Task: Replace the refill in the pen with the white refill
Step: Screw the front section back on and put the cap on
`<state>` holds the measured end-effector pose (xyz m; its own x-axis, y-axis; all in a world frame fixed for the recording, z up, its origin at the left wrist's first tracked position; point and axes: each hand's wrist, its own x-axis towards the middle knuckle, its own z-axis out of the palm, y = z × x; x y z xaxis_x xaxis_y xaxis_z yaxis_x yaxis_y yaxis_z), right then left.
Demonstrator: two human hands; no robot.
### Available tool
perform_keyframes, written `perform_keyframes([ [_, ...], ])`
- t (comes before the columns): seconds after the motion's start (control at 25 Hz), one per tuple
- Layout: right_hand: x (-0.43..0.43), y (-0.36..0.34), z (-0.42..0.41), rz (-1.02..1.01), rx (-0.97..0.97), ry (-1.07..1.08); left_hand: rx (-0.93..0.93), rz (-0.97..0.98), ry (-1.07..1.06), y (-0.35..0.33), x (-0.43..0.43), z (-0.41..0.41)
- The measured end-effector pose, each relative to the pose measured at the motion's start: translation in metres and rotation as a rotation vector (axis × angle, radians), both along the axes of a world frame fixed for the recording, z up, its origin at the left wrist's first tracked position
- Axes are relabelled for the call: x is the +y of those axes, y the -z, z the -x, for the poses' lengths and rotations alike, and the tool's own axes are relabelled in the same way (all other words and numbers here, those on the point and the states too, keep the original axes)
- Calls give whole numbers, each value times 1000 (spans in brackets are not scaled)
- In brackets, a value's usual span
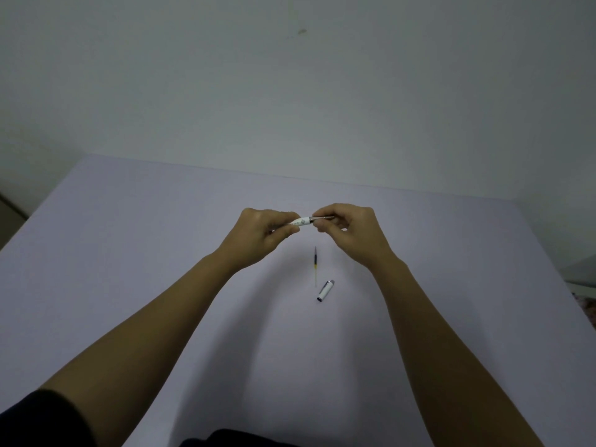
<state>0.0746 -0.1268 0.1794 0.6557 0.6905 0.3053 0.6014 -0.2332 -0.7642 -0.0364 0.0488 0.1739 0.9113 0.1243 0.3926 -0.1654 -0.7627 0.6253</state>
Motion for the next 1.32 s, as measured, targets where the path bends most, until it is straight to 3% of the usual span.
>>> perform_keyframes([
  [0.32, 3, 6, 0, -7, 26, 25, 2, 40, -24, 5, 2, 1],
  [0.52, -6, 39, -5, -64, 357, 223, 50, 93, -67, 7, 7, 3],
  [0.72, -22, 102, -3, 327, 301, 651, 70, 113, -77, 4, 9, 3],
  [0.92, -12, 158, 8, 679, 484, 602, 167, 98, -98, 31, 24, -2],
  [1.12, -11, 160, 7, 686, 520, 639, 183, 107, -100, 31, 27, -1],
  [1.32, -5, 136, -6, 401, 672, 692, 172, 118, -92, 33, 27, -3],
])
